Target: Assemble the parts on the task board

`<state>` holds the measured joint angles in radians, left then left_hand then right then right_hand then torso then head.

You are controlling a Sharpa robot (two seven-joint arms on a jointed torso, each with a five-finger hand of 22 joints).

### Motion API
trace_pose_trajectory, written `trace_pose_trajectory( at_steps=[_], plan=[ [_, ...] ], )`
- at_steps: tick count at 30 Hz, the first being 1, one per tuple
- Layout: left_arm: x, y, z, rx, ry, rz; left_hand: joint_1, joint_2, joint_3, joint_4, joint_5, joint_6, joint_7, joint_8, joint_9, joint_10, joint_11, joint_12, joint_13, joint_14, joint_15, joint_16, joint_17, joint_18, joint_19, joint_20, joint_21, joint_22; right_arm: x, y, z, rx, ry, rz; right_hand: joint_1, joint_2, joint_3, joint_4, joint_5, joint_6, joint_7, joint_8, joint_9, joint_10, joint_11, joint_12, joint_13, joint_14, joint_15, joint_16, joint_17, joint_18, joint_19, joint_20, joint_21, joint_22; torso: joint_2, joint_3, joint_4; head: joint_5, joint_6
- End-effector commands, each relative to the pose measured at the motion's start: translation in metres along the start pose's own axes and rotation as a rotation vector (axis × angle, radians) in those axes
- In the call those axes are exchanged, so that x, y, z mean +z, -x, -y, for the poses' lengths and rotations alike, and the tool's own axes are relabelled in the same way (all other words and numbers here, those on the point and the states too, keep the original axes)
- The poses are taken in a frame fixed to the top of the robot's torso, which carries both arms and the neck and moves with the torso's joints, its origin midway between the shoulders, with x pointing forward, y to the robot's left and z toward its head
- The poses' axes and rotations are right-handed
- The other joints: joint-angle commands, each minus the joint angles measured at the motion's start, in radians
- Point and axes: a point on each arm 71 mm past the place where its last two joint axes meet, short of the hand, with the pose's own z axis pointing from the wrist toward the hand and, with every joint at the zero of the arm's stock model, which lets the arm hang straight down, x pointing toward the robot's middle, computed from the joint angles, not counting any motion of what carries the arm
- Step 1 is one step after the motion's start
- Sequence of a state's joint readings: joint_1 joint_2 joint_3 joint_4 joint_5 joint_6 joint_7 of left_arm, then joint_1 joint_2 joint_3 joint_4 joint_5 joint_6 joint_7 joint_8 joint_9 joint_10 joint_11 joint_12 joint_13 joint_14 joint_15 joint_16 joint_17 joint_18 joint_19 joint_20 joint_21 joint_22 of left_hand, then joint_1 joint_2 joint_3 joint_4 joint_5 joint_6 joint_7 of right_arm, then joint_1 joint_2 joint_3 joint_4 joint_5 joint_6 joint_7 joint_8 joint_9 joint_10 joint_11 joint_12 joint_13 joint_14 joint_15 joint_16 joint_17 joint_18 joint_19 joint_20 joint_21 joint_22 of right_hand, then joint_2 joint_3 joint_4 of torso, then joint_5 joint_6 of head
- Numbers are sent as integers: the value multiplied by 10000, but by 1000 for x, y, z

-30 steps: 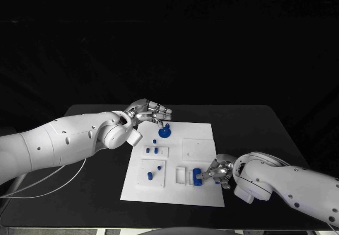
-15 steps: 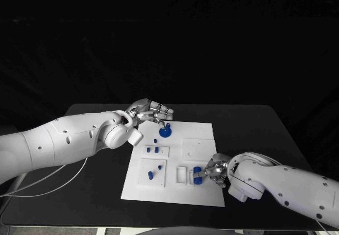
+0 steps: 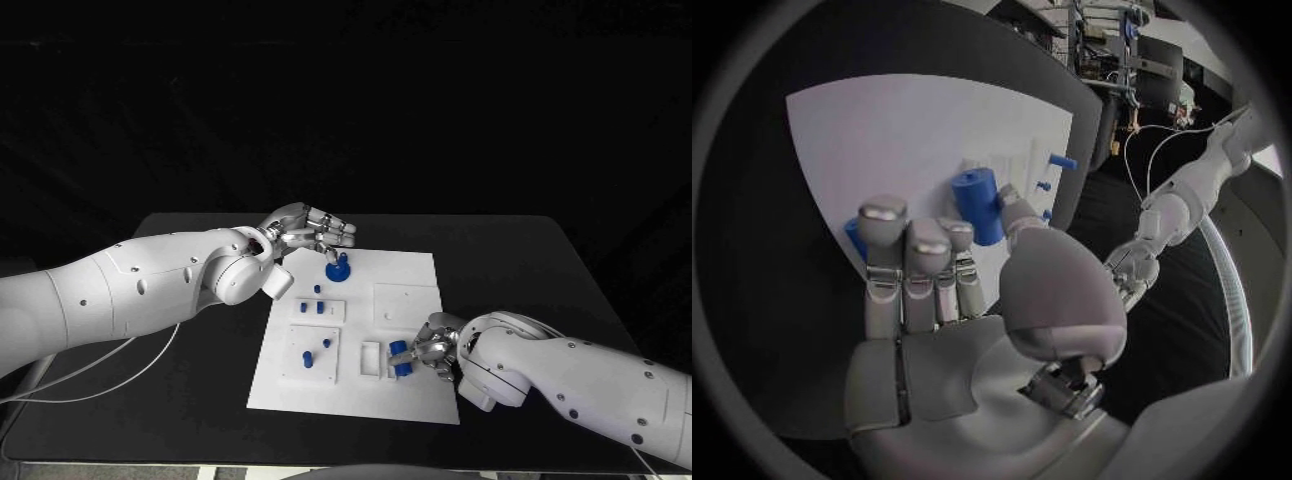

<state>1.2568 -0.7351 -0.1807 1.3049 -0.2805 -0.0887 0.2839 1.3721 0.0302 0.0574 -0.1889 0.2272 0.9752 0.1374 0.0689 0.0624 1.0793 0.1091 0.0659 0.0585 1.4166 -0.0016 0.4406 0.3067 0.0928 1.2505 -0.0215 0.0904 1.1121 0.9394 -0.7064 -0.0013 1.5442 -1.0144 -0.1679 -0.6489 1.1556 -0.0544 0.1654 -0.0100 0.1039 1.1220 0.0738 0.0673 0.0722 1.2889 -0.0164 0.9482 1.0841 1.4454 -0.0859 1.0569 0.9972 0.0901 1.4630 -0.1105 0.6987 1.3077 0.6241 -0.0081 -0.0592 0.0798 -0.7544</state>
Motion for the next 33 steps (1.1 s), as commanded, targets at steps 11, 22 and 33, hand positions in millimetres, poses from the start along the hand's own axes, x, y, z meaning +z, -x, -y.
trace_pose_trajectory(
  at_steps=[11,22,33],
  plan=[
    [1,-2,2,-113,-167,-135,-54,-4,51,-22,-6,-28,47,-25,4,9,-3,-30,-7,-55,-4,30,-10,9,-21,8,-44,38,1,-3,12,517,-277,269,-344,21,1955,-1095,341,903,-257,-45,30,158,-253,14,-13,48,-106,6,-25,-217,563,-62,104,660,-1,-7,-6,101,173],
    [1,0,1,-109,-159,-116,-54,-4,51,-22,-6,-28,47,-25,4,9,-3,-30,-7,-55,-4,30,-10,9,-21,8,-44,38,-10,1,13,950,23,496,-547,293,1882,-1477,317,1321,-411,-35,16,338,-341,-10,-1,68,-142,38,-20,-326,565,-112,172,681,1,-9,-19,87,56],
    [1,0,1,-111,-168,-132,-49,-14,40,-49,-16,-18,47,-28,4,21,-6,-32,-8,-56,-7,42,-9,9,-22,7,-49,77,-18,5,10,1491,12,352,-699,359,1768,-1430,271,1409,-442,-35,-7,392,-351,-21,-6,76,-136,129,72,-352,566,-108,210,703,3,-12,-19,141,26]
  ],
)
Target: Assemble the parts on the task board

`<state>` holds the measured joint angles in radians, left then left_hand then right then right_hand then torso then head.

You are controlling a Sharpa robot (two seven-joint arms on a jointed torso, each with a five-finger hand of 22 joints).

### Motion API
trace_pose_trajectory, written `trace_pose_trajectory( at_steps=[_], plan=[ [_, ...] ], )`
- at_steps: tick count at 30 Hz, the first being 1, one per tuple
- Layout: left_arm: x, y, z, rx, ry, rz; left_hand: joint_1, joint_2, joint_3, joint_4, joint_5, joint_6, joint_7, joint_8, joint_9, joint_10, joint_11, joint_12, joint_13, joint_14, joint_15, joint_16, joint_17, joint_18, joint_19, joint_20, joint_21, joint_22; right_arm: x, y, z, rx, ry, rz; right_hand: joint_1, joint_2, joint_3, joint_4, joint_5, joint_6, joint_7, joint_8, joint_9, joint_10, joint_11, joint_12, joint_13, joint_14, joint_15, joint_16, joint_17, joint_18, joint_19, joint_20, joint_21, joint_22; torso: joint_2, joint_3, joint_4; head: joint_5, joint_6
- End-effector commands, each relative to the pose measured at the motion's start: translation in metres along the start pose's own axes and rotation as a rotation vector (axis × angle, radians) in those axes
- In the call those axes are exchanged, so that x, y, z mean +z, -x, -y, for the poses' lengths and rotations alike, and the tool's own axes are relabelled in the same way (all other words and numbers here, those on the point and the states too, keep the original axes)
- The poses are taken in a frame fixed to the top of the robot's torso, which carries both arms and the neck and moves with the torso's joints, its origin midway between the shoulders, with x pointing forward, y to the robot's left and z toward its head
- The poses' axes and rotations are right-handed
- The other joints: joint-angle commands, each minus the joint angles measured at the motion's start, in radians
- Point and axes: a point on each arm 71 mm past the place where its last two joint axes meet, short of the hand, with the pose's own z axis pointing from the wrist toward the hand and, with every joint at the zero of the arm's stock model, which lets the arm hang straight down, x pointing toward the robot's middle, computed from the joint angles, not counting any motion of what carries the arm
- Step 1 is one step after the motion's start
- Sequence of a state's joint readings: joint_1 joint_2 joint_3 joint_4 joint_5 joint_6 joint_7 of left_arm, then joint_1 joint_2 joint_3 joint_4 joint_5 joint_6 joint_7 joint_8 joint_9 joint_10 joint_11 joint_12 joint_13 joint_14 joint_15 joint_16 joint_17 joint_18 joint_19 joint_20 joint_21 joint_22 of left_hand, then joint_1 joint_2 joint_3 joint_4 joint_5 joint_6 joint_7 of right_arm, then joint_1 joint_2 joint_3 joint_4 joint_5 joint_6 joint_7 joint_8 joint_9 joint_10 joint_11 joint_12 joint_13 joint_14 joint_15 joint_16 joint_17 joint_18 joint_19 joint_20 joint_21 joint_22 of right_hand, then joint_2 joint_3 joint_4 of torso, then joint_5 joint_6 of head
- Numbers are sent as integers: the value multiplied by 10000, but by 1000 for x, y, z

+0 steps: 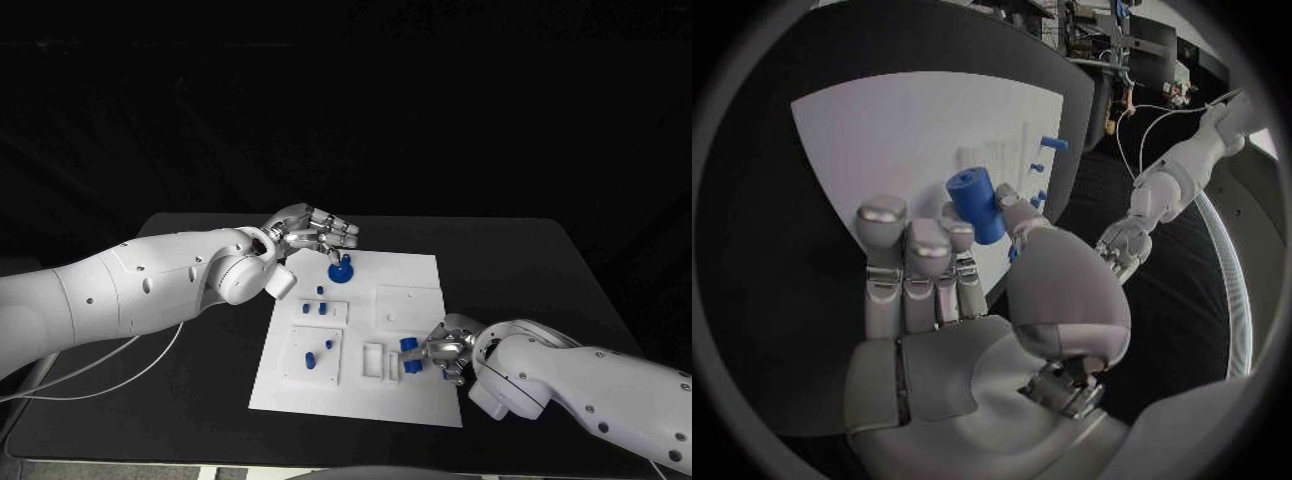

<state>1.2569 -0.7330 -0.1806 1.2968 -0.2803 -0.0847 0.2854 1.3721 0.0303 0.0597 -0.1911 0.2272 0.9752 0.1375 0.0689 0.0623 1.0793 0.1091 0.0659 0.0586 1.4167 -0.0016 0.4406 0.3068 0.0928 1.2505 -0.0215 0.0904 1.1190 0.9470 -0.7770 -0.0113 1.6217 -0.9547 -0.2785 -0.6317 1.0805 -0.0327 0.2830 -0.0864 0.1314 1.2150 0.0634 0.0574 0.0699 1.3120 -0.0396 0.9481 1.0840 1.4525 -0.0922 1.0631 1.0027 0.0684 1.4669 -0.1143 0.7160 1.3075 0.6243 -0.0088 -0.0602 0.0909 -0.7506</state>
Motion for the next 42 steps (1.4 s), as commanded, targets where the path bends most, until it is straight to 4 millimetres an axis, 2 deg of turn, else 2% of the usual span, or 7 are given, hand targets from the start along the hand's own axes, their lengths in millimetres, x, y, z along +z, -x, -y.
trace_pose_trajectory(
  at_steps=[1,3,6,11,18,29,42],
  plan=[
    [1,-2,2,-115,-168,-138,-49,-15,18,-26,-16,-19,47,-28,5,22,-6,-32,-8,-56,-7,42,-10,9,-22,6,-48,8,-2,-1,-2,546,-105,-189,36,144,580,-649,7,479,-338,63,15,169,-118,-12,2,4,-71,67,17,-136,527,-70,38,707,1,-6,-7,37,-17],
    [1,-1,2,-107,-170,-111,-49,-15,18,-26,-16,-19,47,-28,5,22,-6,-32,-8,-56,-7,42,-10,9,-22,6,-48,8,-3,-2,-4,777,-147,-303,21,140,564,-635,8,477,-338,62,13,164,-117,-23,-6,3,-71,67,17,-137,526,-70,38,708,5,-4,-1,34,-60],
    [1,0,2,-101,-168,-91,-49,-15,18,-26,-16,-19,47,-28,5,22,-6,-32,-8,-56,-7,42,-10,9,-22,6,-48,8,-3,-4,-8,1054,-201,-485,-17,125,497,-573,5,482,-341,62,11,170,-119,-18,2,2,-70,71,22,-141,525,-69,54,715,6,-1,12,24,-15],
    [1,0,2,-98,-171,-82,-48,-17,6,-34,-20,-13,55,-25,6,25,-7,-32,-8,-56,-8,47,-11,10,-20,5,-54,28,-3,-10,-13,1464,-330,-875,-23,155,450,-511,-12,480,-338,62,9,176,-115,-11,11,7,-65,96,50,-147,524,-65,63,722,8,-4,23,66,-58],
    [1,-1,2,-96,-192,-84,-95,-7,-65,30,-143,-28,38,-25,6,25,-13,-29,-6,-57,-1,51,-11,0,-6,18,-90,-5,0,-16,-20,1631,-369,-1116,-37,156,407,-463,-54,473,-339,62,8,173,-113,-14,13,4,-63,106,66,-151,521,-63,65,727,3,-21,2,115,-67],
    [1,-1,2,-108,-213,-129,-47,1,-145,64,-148,-46,42,-24,6,22,-11,-30,-6,-50,-2,54,-15,-6,24,15,-127,-74,5,-24,-31,1492,-284,-1181,-31,127,271,-354,-194,475,-336,61,5,172,-110,-25,13,5,-57,111,86,-158,518,-59,72,741,12,4,11,142,-92],
    [2,-3,3,-121,-235,-183,-12,21,-210,88,-146,-46,48,-26,6,23,-11,-29,-7,-55,0,49,-22,-9,34,15,-132,-122,12,-32,-32,1276,-361,-1224,29,52,102,-109,-237,466,-329,61,3,164,-103,-33,16,1,-58,89,87,-152,517,-60,39,745,12,5,10,178,-130]
  ],
)
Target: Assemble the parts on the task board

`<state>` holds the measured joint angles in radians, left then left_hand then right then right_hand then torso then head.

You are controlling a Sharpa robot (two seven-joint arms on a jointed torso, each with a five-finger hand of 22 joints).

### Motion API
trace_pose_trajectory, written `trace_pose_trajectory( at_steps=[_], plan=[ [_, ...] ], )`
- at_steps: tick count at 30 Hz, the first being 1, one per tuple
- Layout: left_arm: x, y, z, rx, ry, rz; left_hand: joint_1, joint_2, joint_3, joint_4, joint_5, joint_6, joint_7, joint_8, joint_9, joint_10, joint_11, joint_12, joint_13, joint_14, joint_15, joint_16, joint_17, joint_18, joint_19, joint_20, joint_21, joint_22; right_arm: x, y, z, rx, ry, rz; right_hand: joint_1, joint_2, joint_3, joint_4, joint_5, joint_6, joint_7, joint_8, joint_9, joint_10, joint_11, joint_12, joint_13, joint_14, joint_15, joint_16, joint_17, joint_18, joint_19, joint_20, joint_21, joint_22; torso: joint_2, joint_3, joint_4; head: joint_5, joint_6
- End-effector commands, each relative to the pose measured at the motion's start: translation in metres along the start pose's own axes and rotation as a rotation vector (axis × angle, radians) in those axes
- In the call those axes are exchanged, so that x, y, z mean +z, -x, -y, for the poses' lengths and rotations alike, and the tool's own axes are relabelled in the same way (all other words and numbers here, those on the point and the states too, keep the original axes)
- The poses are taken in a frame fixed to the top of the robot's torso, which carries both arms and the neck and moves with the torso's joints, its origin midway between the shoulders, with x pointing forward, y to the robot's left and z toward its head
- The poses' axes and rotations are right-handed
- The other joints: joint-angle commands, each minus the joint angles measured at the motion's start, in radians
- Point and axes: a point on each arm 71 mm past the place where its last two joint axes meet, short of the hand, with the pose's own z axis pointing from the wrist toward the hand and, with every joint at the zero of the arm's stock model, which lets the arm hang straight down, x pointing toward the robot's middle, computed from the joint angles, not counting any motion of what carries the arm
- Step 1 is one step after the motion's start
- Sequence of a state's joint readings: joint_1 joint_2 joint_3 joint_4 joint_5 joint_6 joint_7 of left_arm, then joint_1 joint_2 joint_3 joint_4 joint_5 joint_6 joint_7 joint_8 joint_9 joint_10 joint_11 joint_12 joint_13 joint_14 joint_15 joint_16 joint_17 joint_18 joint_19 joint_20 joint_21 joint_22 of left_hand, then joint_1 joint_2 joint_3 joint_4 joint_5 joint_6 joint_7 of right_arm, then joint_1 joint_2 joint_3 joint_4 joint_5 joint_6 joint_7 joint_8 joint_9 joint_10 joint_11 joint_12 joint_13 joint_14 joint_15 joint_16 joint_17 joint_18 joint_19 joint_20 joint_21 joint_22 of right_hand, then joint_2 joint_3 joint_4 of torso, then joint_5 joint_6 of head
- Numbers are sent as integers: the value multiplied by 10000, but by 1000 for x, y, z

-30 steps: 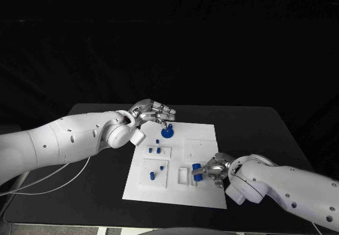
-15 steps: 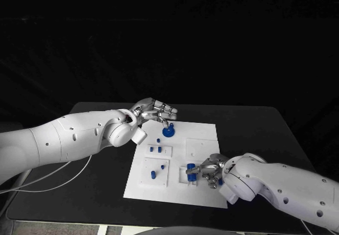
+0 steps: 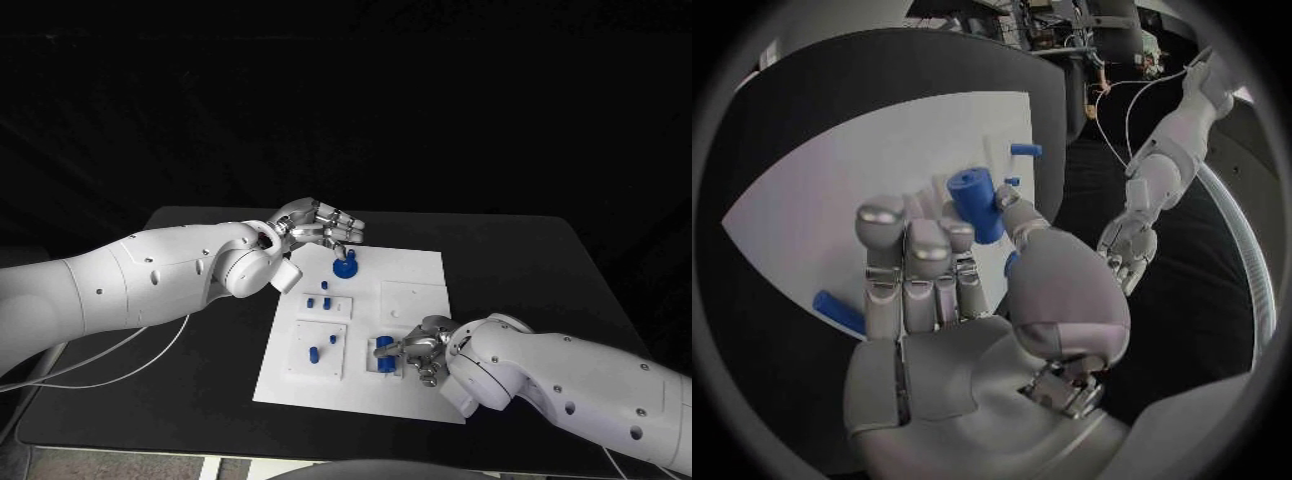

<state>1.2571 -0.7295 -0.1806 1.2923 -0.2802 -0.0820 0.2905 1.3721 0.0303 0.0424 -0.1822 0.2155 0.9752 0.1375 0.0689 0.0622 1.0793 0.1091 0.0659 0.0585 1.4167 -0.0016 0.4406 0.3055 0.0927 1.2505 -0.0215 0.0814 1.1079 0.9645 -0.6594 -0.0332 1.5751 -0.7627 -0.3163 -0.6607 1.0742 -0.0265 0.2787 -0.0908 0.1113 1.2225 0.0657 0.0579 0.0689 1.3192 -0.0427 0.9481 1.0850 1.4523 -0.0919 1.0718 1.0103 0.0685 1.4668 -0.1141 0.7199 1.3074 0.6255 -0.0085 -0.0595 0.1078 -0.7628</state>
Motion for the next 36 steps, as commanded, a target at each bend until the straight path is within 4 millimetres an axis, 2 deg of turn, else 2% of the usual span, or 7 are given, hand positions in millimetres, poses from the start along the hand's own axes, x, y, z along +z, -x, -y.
trace_pose_trajectory(
  at_steps=[1,13,23,28,31,33,36],
  plan=[
    [1,-3,2,-124,-185,-170,-9,23,-39,-2,-29,-47,45,-27,6,22,-11,-29,-7,-55,0,49,-9,-8,34,15,-41,-12,2,-1,0,-88,-17,27,90,-13,143,-63,-37,391,-352,56,12,92,-72,-32,6,3,-61,2,11,-153,518,-62,2,746,0,2,3,10,-8],
    [1,-3,2,-135,-182,-197,-5,28,-54,-2,-28,-46,53,-23,8,24,-10,-29,-7,-52,-1,52,-9,-8,34,14,-39,-22,6,-1,3,-262,-147,-15,42,-249,-356,577,-168,363,-326,57,12,64,-52,-91,-35,-8,-62,-66,-23,-125,516,-63,-40,738,0,-4,-4,37,-43],
    [0,-2,2,-145,-175,-218,-8,29,-62,1,-32,-54,65,-28,6,24,-9,-28,-6,-54,0,51,-10,-8,34,15,-38,-25,8,-3,2,-395,-184,-84,119,-689,-405,1302,-277,333,-288,59,15,17,-32,-170,-99,-13,-62,-153,-58,-99,517,-63,-88,735,1,1,1,54,-54],
    [0,-2,2,-149,-168,-225,-6,30,-78,0,-33,-53,74,-24,7,20,-6,-28,-6,-52,2,55,-9,-8,37,17,-37,-38,9,-4,2,-476,-202,-111,179,-782,-497,1413,-263,292,-268,57,14,-18,-19,-205,-124,-18,-64,-184,-68,-89,515,-63,-113,734,3,-2,-3,81,-59],
    [0,-2,2,-151,-165,-232,-6,30,-78,0,-33,-53,74,-24,7,20,-6,-28,-6,-52,2,55,-9,-8,37,17,-37,-38,9,-4,3,-514,-204,-103,173,-880,-735,1574,-154,241,-242,63,18,-67,-4,-252,-160,-27,-57,-223,-77,-72,511,-59,-156,725,0,-2,-5,80,-39],
    [0,-2,2,-152,-163,-232,-6,30,-78,0,-33,-53,74,-24,7,20,-6,-28,-6,-52,2,55,-9,-8,37,17,-37,-38,9,-4,3,-536,-200,-92,214,-844,-1147,1682,-33,168,-221,65,18,-94,13,-291,-206,-23,-48,-246,-76,-58,511,-51,-191,722,-1,-1,-7,79,-45],
    [-1,-2,2,-152,-159,-232,-6,30,-78,0,-33,-53,74,-24,7,20,-6,-28,-6,-52,2,55,-9,-8,37,17,-37,-38,9,-4,3,-558,-198,-65,257,-884,-1313,1773,11,138,-208,61,17,-114,21,-304,-229,-30,-52,-270,-77,-53,508,-51,-200,728,2,0,-11,89,-57]
  ],
)
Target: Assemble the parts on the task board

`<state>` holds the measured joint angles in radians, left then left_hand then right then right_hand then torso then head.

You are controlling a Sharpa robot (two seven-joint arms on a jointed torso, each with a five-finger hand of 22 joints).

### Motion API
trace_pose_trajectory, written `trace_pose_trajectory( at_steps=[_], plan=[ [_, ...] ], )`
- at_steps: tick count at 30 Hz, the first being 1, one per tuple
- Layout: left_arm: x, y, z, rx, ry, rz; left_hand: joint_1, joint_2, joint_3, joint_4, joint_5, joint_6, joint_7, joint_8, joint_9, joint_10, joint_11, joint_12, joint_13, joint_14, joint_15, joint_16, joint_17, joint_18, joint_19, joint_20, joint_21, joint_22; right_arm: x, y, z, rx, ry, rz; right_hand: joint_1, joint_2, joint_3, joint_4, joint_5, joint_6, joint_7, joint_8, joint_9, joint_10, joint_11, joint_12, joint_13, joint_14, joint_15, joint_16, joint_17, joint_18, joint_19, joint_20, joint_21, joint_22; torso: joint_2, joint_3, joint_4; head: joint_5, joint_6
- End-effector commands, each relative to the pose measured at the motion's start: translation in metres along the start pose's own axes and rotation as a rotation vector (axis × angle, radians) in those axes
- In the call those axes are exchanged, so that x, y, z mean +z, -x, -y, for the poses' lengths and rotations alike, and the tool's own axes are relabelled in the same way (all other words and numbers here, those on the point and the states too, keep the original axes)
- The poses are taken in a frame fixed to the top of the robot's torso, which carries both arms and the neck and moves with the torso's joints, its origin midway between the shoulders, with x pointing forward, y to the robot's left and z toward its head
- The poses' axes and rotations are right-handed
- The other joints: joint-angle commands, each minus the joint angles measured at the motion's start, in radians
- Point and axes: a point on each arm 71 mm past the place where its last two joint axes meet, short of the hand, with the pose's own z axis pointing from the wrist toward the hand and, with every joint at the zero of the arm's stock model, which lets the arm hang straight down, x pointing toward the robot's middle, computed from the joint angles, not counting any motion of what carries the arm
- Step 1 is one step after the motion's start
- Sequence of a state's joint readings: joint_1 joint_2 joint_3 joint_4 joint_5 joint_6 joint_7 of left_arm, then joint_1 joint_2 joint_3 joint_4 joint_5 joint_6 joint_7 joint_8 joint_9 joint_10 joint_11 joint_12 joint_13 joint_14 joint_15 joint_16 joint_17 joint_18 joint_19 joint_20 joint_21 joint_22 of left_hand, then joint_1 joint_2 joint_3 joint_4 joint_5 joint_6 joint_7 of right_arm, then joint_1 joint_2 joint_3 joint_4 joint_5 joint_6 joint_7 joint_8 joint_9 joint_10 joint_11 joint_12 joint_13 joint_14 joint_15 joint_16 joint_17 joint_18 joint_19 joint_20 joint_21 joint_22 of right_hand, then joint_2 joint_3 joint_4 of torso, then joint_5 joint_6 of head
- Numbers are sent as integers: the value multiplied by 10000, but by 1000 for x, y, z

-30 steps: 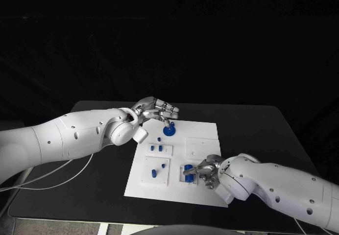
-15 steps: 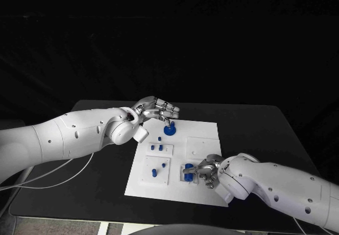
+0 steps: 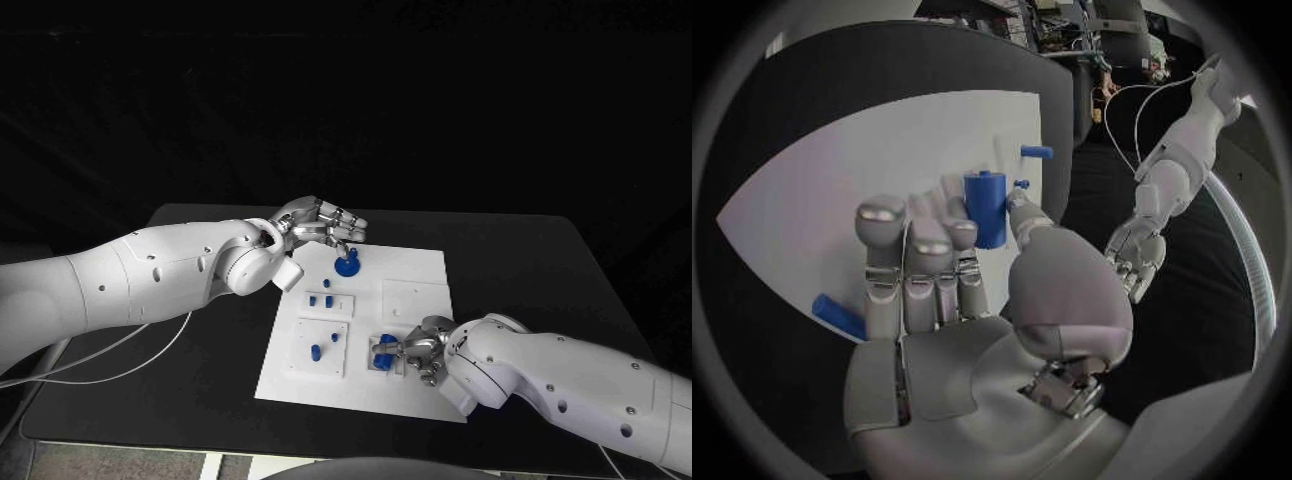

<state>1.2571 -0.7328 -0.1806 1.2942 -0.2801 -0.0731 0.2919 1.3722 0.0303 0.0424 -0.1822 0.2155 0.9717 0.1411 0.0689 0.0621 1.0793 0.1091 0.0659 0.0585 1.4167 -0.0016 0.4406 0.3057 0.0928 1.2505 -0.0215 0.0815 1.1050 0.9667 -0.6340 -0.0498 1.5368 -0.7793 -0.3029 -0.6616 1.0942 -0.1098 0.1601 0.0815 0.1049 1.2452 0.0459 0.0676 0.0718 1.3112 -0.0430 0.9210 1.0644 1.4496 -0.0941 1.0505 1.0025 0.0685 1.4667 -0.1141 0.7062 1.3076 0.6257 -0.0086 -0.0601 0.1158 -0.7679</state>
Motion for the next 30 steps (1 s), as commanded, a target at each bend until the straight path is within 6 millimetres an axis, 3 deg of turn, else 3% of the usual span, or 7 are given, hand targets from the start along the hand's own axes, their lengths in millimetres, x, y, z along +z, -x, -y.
trace_pose_trajectory(
  at_steps=[1,5,13,15,19,25,30],
  plan=[
    [0,-2,2,-124,-148,-161,-7,30,-78,0,-33,-18,38,-24,8,19,-6,-29,-6,-52,2,55,-11,-8,37,16,-37,-9,1,-2,2,-283,-53,-87,68,-61,-161,71,82,-109,-4,-42,-14,-38,27,-34,-26,0,-29,-59,4,-52,509,-50,-68,727,0,1,-5,9,-5],
    [0,-2,2,-124,-145,-158,-7,30,-78,0,-33,-18,38,-24,8,19,-6,-29,-6,-52,2,55,-11,-8,37,16,-37,-9,1,-2,2,-323,-33,-42,209,-24,-237,132,179,-132,4,-36,-9,-47,33,-6,-25,3,-27,-70,27,-43,518,-44,-60,735,6,5,-5,14,-4],
    [0,-2,2,-123,-145,-159,-7,30,-78,0,-33,-18,38,-24,8,19,-6,-29,-6,-52,2,55,-11,-8,37,16,-37,-9,0,-2,1,-476,12,-10,359,308,197,-530,613,-105,-42,-43,-25,-41,7,32,-12,15,-39,-73,64,-69,516,-52,-39,750,0,2,-7,27,-28],
    [0,-2,2,-124,-144,-160,-7,30,-78,0,-33,-18,38,-24,8,19,-6,-29,-6,-52,2,55,-11,-8,37,16,-37,-9,0,-2,1,-524,17,-10,197,136,891,-629,340,-92,-15,-33,-30,-45,22,32,-11,13,-56,-85,61,-87,515,-57,-36,752,3,3,-4,44,-40],
    [0,-2,2,-123,-141,-156,13,38,-101,-12,-28,-16,49,-23,8,23,-4,-29,-7,-54,1,57,-13,-7,39,14,-28,-21,0,-2,1,-672,80,71,67,-95,845,-637,695,-106,-29,-41,-26,-63,3,4,-31,12,-42,-94,57,-75,513,-64,-54,746,2,3,-1,48,-43],
    [0,-1,2,-121,-134,-146,13,38,-101,-12,-28,-16,49,-23,8,23,-4,-29,-7,-54,1,57,-13,-7,39,14,-28,-21,-1,-2,0,-802,168,176,-81,-529,562,-197,733,-337,54,-34,-26,-170,59,-56,-63,-7,-34,-117,67,-31,509,-65,-85,735,3,0,1,72,-50],
    [0,-1,2,-121,-130,-145,13,38,-101,-12,-28,-16,49,-23,8,23,-4,-29,-7,-54,1,57,-13,-7,39,14,-28,-21,-1,-2,-1,-848,205,232,206,-507,-1035,774,849,-557,112,-26,-2,-278,112,-37,-100,-12,-10,-112,145,22,512,-19,-94,754,1,-1,1,78,-46]
  ],
)
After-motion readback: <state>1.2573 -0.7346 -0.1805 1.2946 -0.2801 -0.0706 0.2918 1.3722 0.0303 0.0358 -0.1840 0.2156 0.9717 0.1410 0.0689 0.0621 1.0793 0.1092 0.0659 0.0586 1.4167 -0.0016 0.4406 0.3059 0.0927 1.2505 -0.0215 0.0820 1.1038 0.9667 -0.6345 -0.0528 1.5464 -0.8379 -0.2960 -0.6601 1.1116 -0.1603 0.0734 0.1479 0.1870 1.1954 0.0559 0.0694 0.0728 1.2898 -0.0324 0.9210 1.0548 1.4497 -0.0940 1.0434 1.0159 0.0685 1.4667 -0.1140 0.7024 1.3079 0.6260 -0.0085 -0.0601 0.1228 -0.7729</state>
